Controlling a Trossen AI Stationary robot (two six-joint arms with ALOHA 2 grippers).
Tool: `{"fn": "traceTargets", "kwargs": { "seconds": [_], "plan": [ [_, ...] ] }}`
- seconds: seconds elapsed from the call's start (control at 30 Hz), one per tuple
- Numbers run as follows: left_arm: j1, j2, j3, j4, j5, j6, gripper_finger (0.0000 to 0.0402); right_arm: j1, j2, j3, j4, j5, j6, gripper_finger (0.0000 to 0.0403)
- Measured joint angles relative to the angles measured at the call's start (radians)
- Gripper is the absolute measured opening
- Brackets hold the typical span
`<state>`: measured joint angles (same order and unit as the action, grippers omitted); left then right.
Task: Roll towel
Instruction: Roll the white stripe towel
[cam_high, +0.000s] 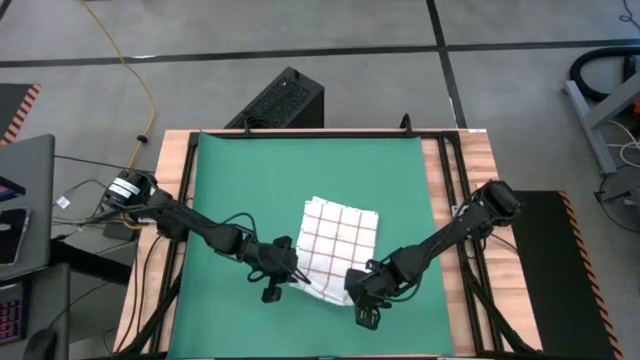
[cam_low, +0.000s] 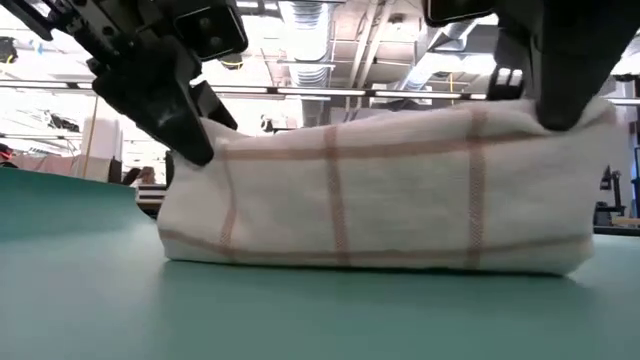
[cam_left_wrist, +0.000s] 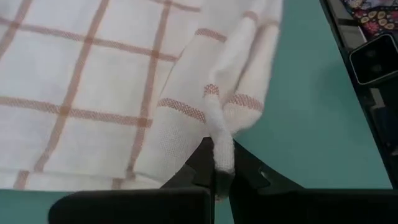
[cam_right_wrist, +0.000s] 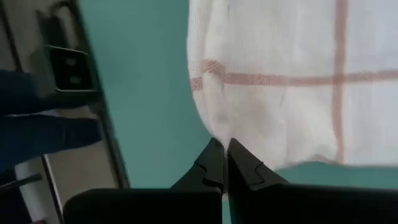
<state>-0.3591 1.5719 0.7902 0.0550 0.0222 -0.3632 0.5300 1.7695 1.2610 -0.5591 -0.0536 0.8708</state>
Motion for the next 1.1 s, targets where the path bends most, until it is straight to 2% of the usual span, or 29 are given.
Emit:
{"fn": "traceTargets", "kwargs": {
  "seconds": [0.27, 0.4, 0.7, 0.97, 1.1],
  "plan": [
    [0.008, 0.000, -0.008, -0.022, -0.055, 0.026, 0.0004, -0.036, 0.018, -0.009, -0.135, 0.052, 0.074, 0.0016],
    [0.010, 0.000, -0.038, -0.016, -0.058, 0.029, 0.0004, -0.055, 0.018, -0.022, -0.130, 0.060, 0.065, 0.0016],
    [0.020, 0.000, -0.061, -0.014, -0.134, 0.066, 0.0004, -0.075, 0.018, -0.031, -0.120, 0.103, 0.038, 0.0016],
    [0.036, 0.001, -0.061, 0.007, -0.139, 0.078, 0.0004, -0.075, 0.018, -0.118, -0.038, 0.124, 0.084, 0.0016],
    [0.037, 0.042, -0.061, 0.024, -0.134, 0.074, 0.0004, -0.075, 0.019, -0.136, -0.023, 0.129, 0.097, 0.0016]
  ]
}}
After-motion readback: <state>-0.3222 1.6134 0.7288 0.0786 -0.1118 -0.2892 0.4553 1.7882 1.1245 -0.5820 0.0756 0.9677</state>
